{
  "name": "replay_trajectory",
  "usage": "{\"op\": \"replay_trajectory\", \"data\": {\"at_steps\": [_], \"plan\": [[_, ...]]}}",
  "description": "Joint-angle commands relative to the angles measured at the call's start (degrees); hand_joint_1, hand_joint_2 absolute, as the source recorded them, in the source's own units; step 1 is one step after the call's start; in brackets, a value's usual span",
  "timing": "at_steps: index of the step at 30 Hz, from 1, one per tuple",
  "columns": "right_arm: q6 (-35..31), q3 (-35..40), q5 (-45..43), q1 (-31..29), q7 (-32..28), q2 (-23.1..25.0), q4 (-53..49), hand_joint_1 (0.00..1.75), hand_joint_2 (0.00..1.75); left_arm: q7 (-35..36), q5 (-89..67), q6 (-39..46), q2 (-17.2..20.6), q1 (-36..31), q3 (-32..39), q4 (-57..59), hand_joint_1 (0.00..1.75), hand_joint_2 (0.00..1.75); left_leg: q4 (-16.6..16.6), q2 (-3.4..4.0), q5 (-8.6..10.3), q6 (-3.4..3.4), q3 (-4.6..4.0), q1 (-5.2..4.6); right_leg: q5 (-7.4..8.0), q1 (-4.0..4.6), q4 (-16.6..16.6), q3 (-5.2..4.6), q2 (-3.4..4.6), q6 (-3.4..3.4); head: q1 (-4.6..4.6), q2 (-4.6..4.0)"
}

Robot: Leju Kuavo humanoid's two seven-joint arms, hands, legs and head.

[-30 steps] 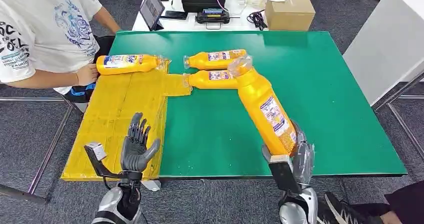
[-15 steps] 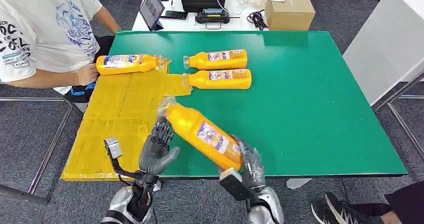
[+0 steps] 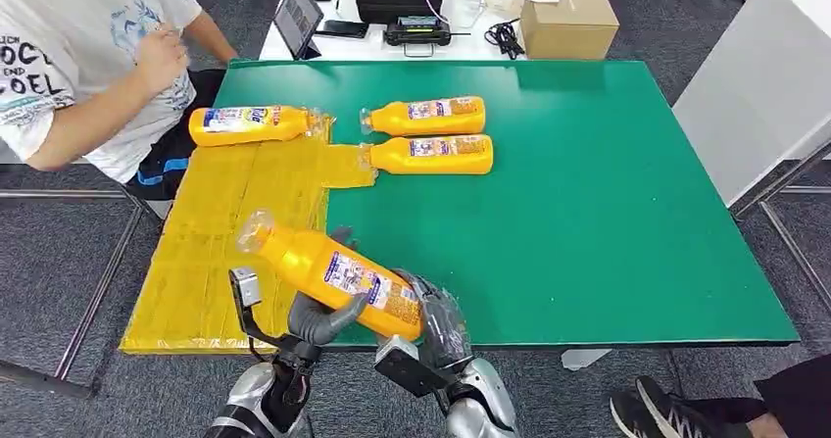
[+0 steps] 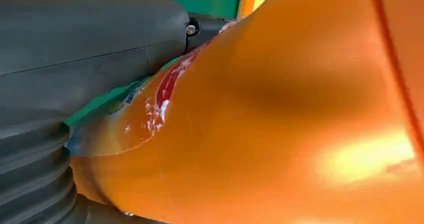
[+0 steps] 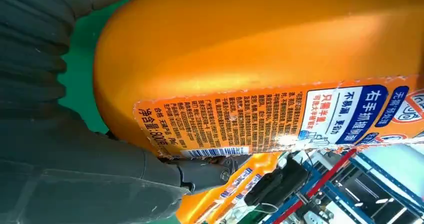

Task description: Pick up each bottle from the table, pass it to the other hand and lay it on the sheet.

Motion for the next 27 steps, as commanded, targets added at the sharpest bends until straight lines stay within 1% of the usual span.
{"op": "replay_trajectory", "data": {"at_steps": [1, 3, 4, 5, 6, 7, 8, 9, 10, 11, 13, 18, 22, 23, 25, 26, 27], "plan": [[0.1, 3.5, 0.6, -3.0, 0.8, -1.0, 5.3, 1.75, 1.75, -0.1, -0.2, 0.4, 0.6, -3.1, -0.6, 5.1, 0.0, 1.75, 0.0, 0.07, -0.13, -0.15, 0.3, 0.13, -0.1, 0.14, 0.0, 0.32, 0.02, -0.19, 0.0, 0.0], [0.7, 4.5, 1.2, -3.8, 1.7, -1.1, 6.9, 1.75, 1.75, -0.1, 1.9, -2.3, 0.3, -3.0, 0.4, 4.8, 0.0, 1.75, 0.0, 0.06, -0.09, -0.13, 0.24, 0.12, -0.06, 0.13, -0.1, 0.26, 0.01, -0.15, 0.0, 0.0], [1.5, 4.9, 1.1, -4.2, 1.9, -1.2, 7.9, 1.75, 1.75, 0.3, 4.1, -5.4, 0.2, -2.7, 0.9, 4.2, 0.0, 1.75, 0.0, 0.04, -0.05, -0.09, 0.16, 0.08, -0.03, 0.08, -0.1, 0.16, 0.0, -0.1, 0.0, 0.0], [1.6, 5.1, 1.5, -4.5, 2.3, -1.3, 8.6, 1.75, 1.75, -0.1, 4.3, -5.2, 0.1, -2.3, 1.4, 3.3, 0.0, 1.75, 0.0, 0.08, -0.1, -0.12, 0.25, 0.13, -0.06, 0.13, -0.1, 0.26, 0.03, -0.15, 0.0, 0.0], [1.8, 5.6, 2.1, -4.9, 2.6, -1.4, 9.5, 1.75, 1.75, 0.3, 6.6, -7.6, -0.1, -1.8, 2.2, 2.0, 0.09, 1.75, 0.0, 0.06, -0.05, -0.07, 0.14, 0.08, -0.02, 0.08, 0.0, 0.14, 0.03, -0.09, 0.0, 0.0], [2.1, 5.5, 1.9, -5.0, 2.6, -1.4, 10.0, 1.75, 1.75, 0.3, 7.5, -7.5, -0.4, -1.4, 2.9, 1.0, 1.55, 1.75, 0.0, 0.08, -0.08, -0.1, 0.22, 0.11, -0.04, 0.11, -0.1, 0.23, 0.04, -0.12, 0.0, 0.0], [2.3, 5.6, 2.1, -5.0, 2.7, -1.5, 10.1, 1.75, 1.75, -0.6, 9.0, -9.4, -0.6, -0.8, 3.4, -0.4, 1.75, 1.75, 0.0, 0.11, -0.13, -0.13, 0.3, 0.14, -0.08, 0.15, -0.1, 0.32, 0.06, -0.16, 0.0, 0.0], [2.6, 5.5, 2.0, -5.0, 2.8, -1.5, 10.1, 1.75, 1.75, -0.5, 9.3, -9.1, -0.7, -0.3, 3.7, -1.7, 1.75, 1.75, 0.0, 0.07, -0.09, -0.09, 0.21, 0.1, -0.05, 0.1, -0.1, 0.23, 0.03, -0.11, 0.0, 0.0], [3.1, 5.7, 2.4, -5.0, 3.2, -1.7, 10.0, 1.75, 1.75, -0.4, 11.1, -11.0, -1.1, 0.1, 4.2, -2.8, 1.75, 1.75, 0.0, 0.09, -0.14, -0.12, 0.29, 0.16, -0.08, 0.16, -0.1, 0.33, 0.04, -0.15, 0.0, 0.0], [3.1, 5.8, 2.7, -5.1, 3.4, -1.8, 10.0, 1.75, 1.75, -0.3, 11.8, -11.0, -1.3, 0.4, 4.7, -3.4, 1.75, 1.75, 0.0, 0.07, -0.19, -0.14, 0.31, 0.17, -0.13, 0.18, -0.1, 0.37, 0.01, -0.18, 0.02, 0.0], [4.2, 5.9, 3.1, -4.9, 3.8, -2.0, 9.7, 1.75, 1.75, -0.4, 13.0, -11.7, -1.7, 1.3, 4.9, -6.2, 1.75, 1.75, 0.0, -0.03, -0.07, -0.08, 0.13, 0.1, -0.07, 0.1, 0.0, 0.17, -0.07, -0.1, 0.02, 0.0], [4.2, 5.9, 3.1, -4.9, 3.8, -2.0, 9.7, 1.75, 1.75, -0.4, 13.0, -11.7, -1.7, 1.3, 4.9, -6.2, 1.75, 1.75, 0.0, -0.06, -0.06, -0.1, 0.13, 0.13, -0.09, 0.13, -0.1, 0.16, -0.18, -0.12, 0.0, 0.0], [4.4, 6.0, 3.5, -5.0, 4.1, -2.0, 9.8, 1.75, 1.75, -0.3, 13.7, -11.9, -1.9, 1.2, 5.3, -6.0, 1.75, 1.75, 0.0, 0.01, -0.01, -0.06, 0.07, 0.06, -0.03, 0.06, 0.0, 0.05, -0.09, -0.07, 0.0, 0.0], [4.4, 6.0, 3.6, -5.0, 4.2, -2.0, 9.9, 1.75, 1.75, -0.2, 14.2, -12.3, -1.9, 1.2, 5.4, -6.1, 1.75, 1.75, 0.0, -0.02, -0.06, -0.1, 0.18, 0.12, -0.08, 0.12, -0.1, 0.19, -0.15, -0.12, 0.0, 0.0], [4.8, 5.9, 3.8, -5.1, 4.4, -1.9, 10.1, 1.75, 1.75, -0.2, 14.1, -12.3, -1.8, 1.2, 5.4, -6.6, 1.75, 1.75, 0.0, -0.01, -0.02, -0.07, 0.09, 0.08, -0.05, 0.08, 0.0, 0.08, -0.15, -0.08, 0.0, 0.0], [4.9, 5.7, 3.9, -5.1, 4.5, -1.9, 10.2, 1.75, 1.75, -0.4, 13.5, -11.6, -1.7, 1.3, 5.5, -6.7, 1.75, 1.75, 0.0, -0.04, -0.07, -0.1, 0.18, 0.14, -0.1, 0.14, -0.1, 0.21, -0.19, -0.13, 0.0, 0.0], [4.8, 5.6, 4.0, -5.2, 4.7, -1.9, 10.3, 1.68, 1.75, -0.2, 13.6, -11.7, -1.7, 1.3, 5.4, -6.7, 1.75, 1.75, 0.0, -0.03, -0.05, -0.09, 0.14, 0.11, -0.08, 0.11, -0.1, 0.15, -0.17, -0.12, 0.0, 0.0]]}}
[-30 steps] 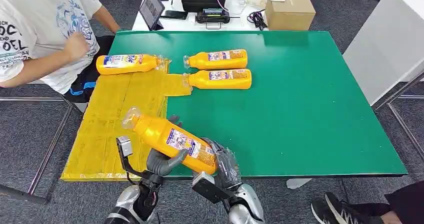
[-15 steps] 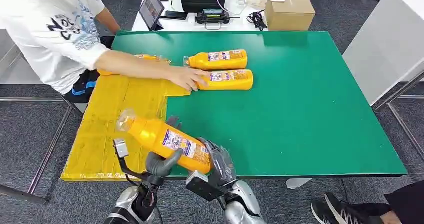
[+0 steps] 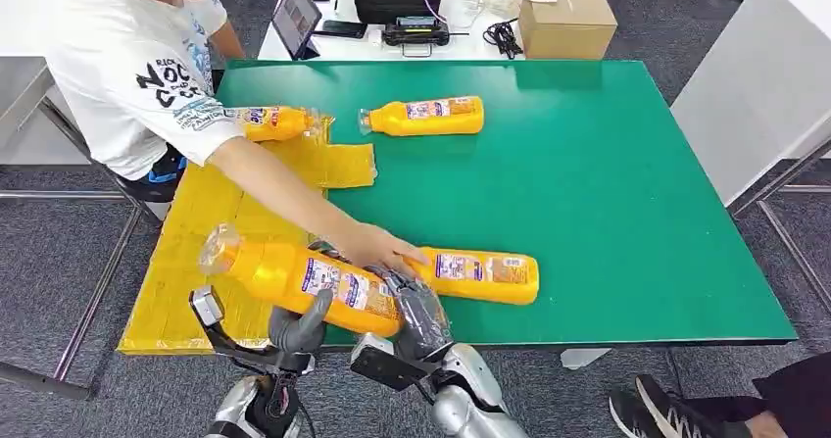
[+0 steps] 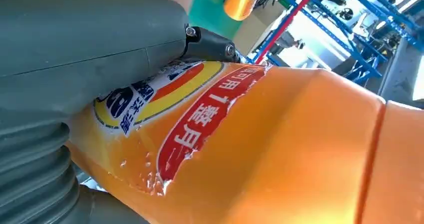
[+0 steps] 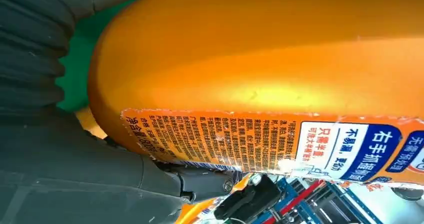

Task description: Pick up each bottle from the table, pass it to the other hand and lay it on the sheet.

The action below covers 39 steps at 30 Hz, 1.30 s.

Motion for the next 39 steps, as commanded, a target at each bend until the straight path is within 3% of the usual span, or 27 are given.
{"op": "replay_trajectory", "data": {"at_steps": [1, 2, 3, 5, 8, 13, 16, 28, 33, 34, 38, 39], "plan": [[1.4, 0.4, 0.1, 0.0, 1.0, -1.5, 5.0, 0.33, 1.75, -1.6, -1.9, 0.1, -0.5, -2.8, 1.1, -2.4, 1.75, 1.75, 0.0, -0.19, -0.1, -0.11, 0.19, 0.14, -0.13, 0.15, 0.0, 0.31, -0.22, -0.14, -0.02, 0.0], [0.3, -0.4, -0.2, 0.4, 1.0, -1.1, 4.3, 0.0, 1.75, -1.9, -2.3, 0.9, -0.8, -2.8, 1.6, -2.5, 1.75, 1.75, 0.0, -0.18, -0.04, -0.08, 0.1, 0.1, -0.08, 0.1, -0.1, 0.2, -0.21, -0.1, 0.0, 0.0], [0.7, -0.7, -0.6, 0.5, 1.3, -0.8, 3.5, 0.0, 0.0, -2.3, -3.5, 2.3, -0.6, -2.7, 1.9, -2.9, 1.75, 1.75, 0.0, -0.21, -0.08, -0.11, 0.17, 0.14, -0.12, 0.15, -0.1, 0.29, -0.24, -0.14, 0.0, 0.0], [1.6, -1.5, -3.5, 2.0, -0.2, -0.8, -1.1, 0.0, 0.0, -7.2, -10.6, 8.1, -0.1, -3.4, 2.6, -4.2, 1.75, 1.75, 0.0, -0.17, -0.02, -0.07, 0.04, 0.07, -0.05, 0.08, 0.0, 0.12, -0.17, -0.08, 0.0, 0.0], [9.9, -1.4, -11.5, 4.6, -2.7, -3.1, -12.3, 0.0, 0.0, -11.8, -20.0, 19.2, 1.0, -6.1, 5.3, -3.6, 1.75, 1.75, 0.1, -0.16, -0.11, -0.12, 0.06, 0.15, -0.12, 0.16, 0.0, 0.18, -0.15, -0.15, 0.0, 0.0], [22.7, -1.5, -20.3, 6.0, -4.2, -7.3, -20.8, 0.0, 0.0, -14.9, -24.1, 23.5, 1.7, -8.3, 7.7, -1.7, 1.75, 1.75, 0.0, -0.18, -0.09, -0.11, 0.14, 0.13, -0.09, 0.14, 0.0, 0.26, -0.11, -0.15, 0.02, 0.0], [26.9, -3.4, -23.8, 6.1, -6.1, -7.9, -21.4, 0.0, 0.0, -17.0, -27.1, 28.0, 1.5, -8.8, 8.5, -2.6, 1.75, 1.75, 0.0, -0.23, -0.05, -0.08, 0.08, 0.09, -0.06, 0.1, 0.0, 0.21, -0.18, -0.11, 0.0, 0.0], [28.9, -5.4, -26.4, 6.9, -7.8, -7.3, -23.1, 0.0, 0.0, -18.0, -29.3, 31.4, 2.0, -8.9, 9.2, -5.1, 1.75, 1.75, 0.1, -0.14, -0.07, -0.09, 0.13, 0.1, -0.08, 0.12, 0.0, 0.25, -0.08, -0.15, 0.0, 0.0], [29.0, -9.8, -30.4, 8.3, -9.2, -5.0, -28.4, 0.0, 0.0, -18.0, -42.0, 43.5, 3.8, -8.4, 7.5, -10.4, 1.75, 1.75, 0.1, -0.1, -0.06, -0.08, 0.03, 0.09, -0.08, 0.1, 0.1, 0.11, -0.03, -0.14, 0.02, 0.0], [28.2, -10.7, -30.8, 8.5, -9.3, -4.4, -30.0, 0.0, 0.0, -18.0, -48.9, 51.5, 5.6, -8.5, 4.7, -10.9, 1.75, 1.75, 0.1, -0.1, -0.02, -0.06, -0.02, 0.07, -0.03, 0.07, 0.1, 0.06, -0.03, -0.1, 0.0, 0.0], [26.5, -14.4, -34.9, 8.9, -8.9, -2.5, -33.6, 0.0, 0.0, -18.0, -63.5, 63.9, 7.7, -11.3, 1.9, -0.7, 1.75, 1.75, 0.0, -0.13, -0.02, -0.08, 0.06, 0.06, -0.06, 0.06, 0.1, 0.14, -0.06, -0.13, 0.02, 0.0], [26.1, -14.9, -35.2, 8.9, -8.7, -2.3, -33.8, 0.0, 1.75, -18.0, -69.5, 65.0, 6.5, -11.4, 4.3, 0.8, 1.75, 1.75, 0.0, -0.19, -0.01, -0.09, 0.09, 0.05, -0.07, 0.06, 0.0, 0.18, -0.12, -0.14, 0.0, 0.0]]}}
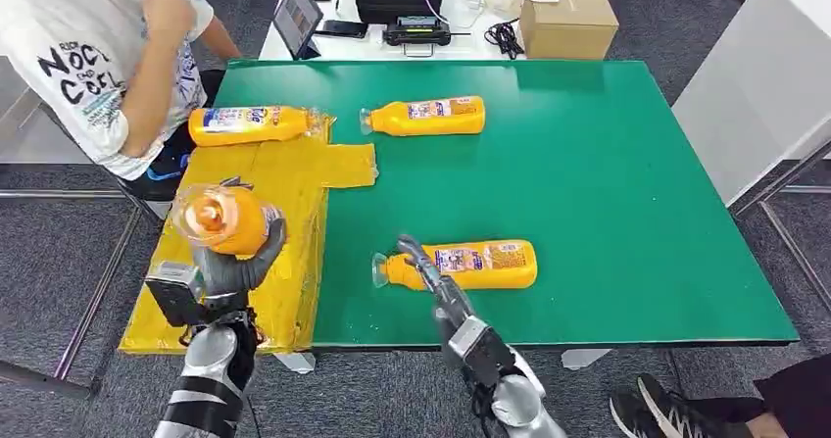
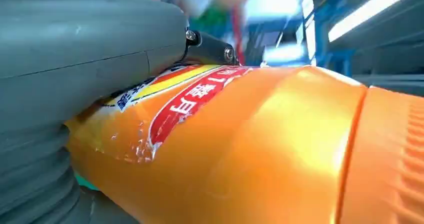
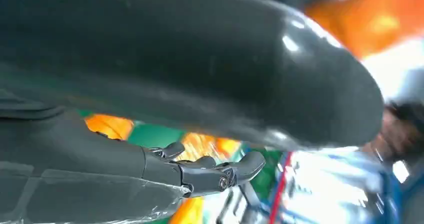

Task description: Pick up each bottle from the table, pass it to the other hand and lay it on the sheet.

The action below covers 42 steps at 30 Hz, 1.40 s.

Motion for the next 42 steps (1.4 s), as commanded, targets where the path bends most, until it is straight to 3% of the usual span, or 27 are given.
{"op": "replay_trajectory", "data": {"at_steps": [1, 3, 8, 14, 19, 42], "plan": [[-2.4, -7.7, -3.6, 0.3, 0.4, 2.8, -6.8, 0.0, 1.75, -1.1, -21.3, 14.3, 4.2, -5.5, -2.7, 12.4, 1.75, 1.75, 0.0, -0.09, 0.0, -0.08, 0.12, 0.02, -0.04, 0.03, 0.0, 0.13, -0.11, -0.09, 0.0, 0.0], [-3.5, -7.8, -2.6, 0.2, 0.6, 2.6, -6.0, 0.0, 1.75, 2.8, -36.9, 14.6, 3.1, -7.1, 1.1, 17.8, 1.75, 1.75, -0.1, -0.11, -0.01, -0.09, 0.21, 0.03, -0.06, 0.04, -0.1, 0.23, -0.13, -0.11, 0.0, 0.0], [-5.6, -7.6, -0.3, 0.0, -0.2, 2.7, -4.5, 0.0, 1.75, 4.9, -47.3, 14.6, 2.6, -9.2, 5.1, 25.8, 1.75, 1.75, 0.0, -0.03, -0.06, -0.11, 0.25, 0.06, -0.06, 0.07, -0.1, 0.28, -0.07, -0.14, 0.0, 0.0], [-5.2, -7.8, -0.4, 0.3, 0.0, 2.8, -4.3, 0.0, 1.75, 13.7, -59.9, 14.6, 5.4, -10.8, 1.6, 34.4, 1.75, 1.75, -0.1, 0.03, -0.09, -0.12, 0.29, 0.08, -0.07, 0.1, -0.1, 0.3, 0.0, -0.15, -0.02, 0.0], [-3.3, -8.5, -0.3, 1.2, 0.1, 2.7, -3.5, 0.0, 1.75, 20.1, -63.7, 14.6, 6.8, -12.6, -2.1, 40.2, 1.75, 1.75, -0.1, 0.0, -0.02, -0.06, 0.15, 0.03, -0.03, 0.04, -0.1, 0.14, -0.03, -0.07, -0.02, 0.0], [-2.4, -7.9, 2.0, 1.0, 0.9, 3.6, -4.2, 0.0, 1.75, 29.2, -64.0, 10.0, 7.5, -17.4, -3.8, 41.4, 1.75, 1.75, 0.0, 0.09, -0.07, -0.13, 0.24, 0.09, -0.05, 0.1, 0.0, 0.25, 0.05, -0.14, -0.02, 0.0]]}}
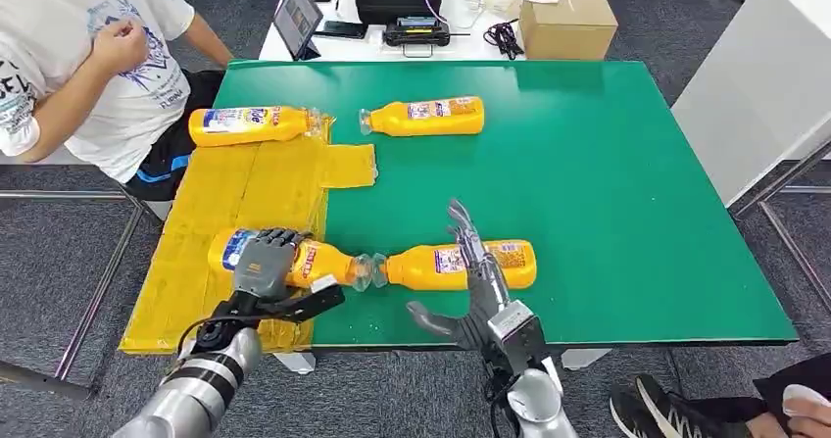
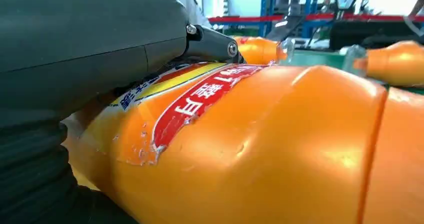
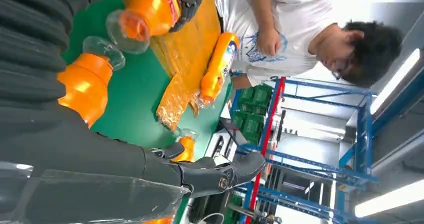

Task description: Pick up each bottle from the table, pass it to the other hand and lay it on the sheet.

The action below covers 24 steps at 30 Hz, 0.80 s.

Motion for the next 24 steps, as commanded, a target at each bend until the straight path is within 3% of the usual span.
{"op": "replay_trajectory", "data": {"at_steps": [1, 11, 16, 24], "plan": [[0.3, -1.1, 0.0, -0.9, 0.4, 0.1, 1.4, 0.0, 1.75, 3.0, -1.8, 0.0, 2.1, -2.8, -2.7, 4.0, 1.75, 1.75, 0.0, 0.09, -0.06, -0.09, 0.14, 0.07, -0.03, 0.08, 0.0, 0.13, 0.06, -0.1, 0.0, 0.0], [1.7, -0.3, 0.4, -1.2, 1.3, 0.2, 2.0, 0.0, 1.75, 16.6, -11.4, -4.8, 4.8, -8.0, -5.3, 8.7, 1.75, 1.75, 0.0, 0.07, -0.03, -0.08, 0.06, 0.06, -0.01, 0.07, 0.0, 0.06, 0.04, -0.1, 0.0, 0.0], [2.0, 0.3, 0.8, -1.0, 1.5, 0.2, 2.1, 0.0, 1.75, 18.7, -11.8, -9.5, 5.4, -9.6, -4.3, 10.8, 1.75, 1.75, 0.0, 0.12, -0.06, -0.11, 0.14, 0.1, -0.02, 0.1, 0.0, 0.12, 0.08, -0.13, -0.02, 0.0], [2.0, 0.4, 1.2, -1.0, 1.8, 0.1, 2.2, 0.0, 1.75, 18.7, -11.5, -9.9, 5.4, -9.6, -3.9, 11.0, 1.75, 1.75, 0.0, 0.15, -0.09, -0.13, 0.26, 0.12, -0.04, 0.12, 0.0, 0.25, 0.1, -0.15, 0.0, 0.0]]}}
